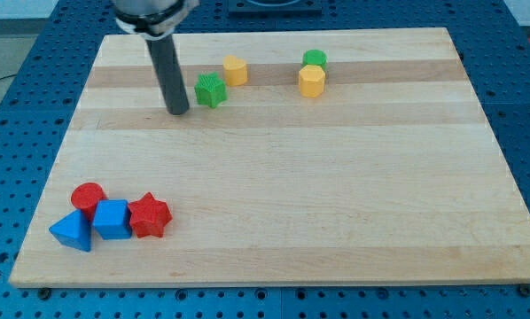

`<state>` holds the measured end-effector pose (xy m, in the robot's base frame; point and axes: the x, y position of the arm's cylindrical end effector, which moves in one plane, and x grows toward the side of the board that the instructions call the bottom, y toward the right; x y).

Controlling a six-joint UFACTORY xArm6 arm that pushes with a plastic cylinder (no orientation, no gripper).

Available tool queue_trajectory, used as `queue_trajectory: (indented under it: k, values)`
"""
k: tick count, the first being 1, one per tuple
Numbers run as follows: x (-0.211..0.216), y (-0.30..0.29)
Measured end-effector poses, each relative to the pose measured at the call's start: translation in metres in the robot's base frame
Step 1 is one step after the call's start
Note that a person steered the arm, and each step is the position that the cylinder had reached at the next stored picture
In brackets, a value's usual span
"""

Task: Move the green star into the bottom of the yellow heart

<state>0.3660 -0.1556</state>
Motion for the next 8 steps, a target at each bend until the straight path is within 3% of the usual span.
queue_trajectory:
  k: [2, 5, 8]
  values:
    - [-0.022, 0.033]
    - [0.017, 0.053]
    - [-0.005, 0.089]
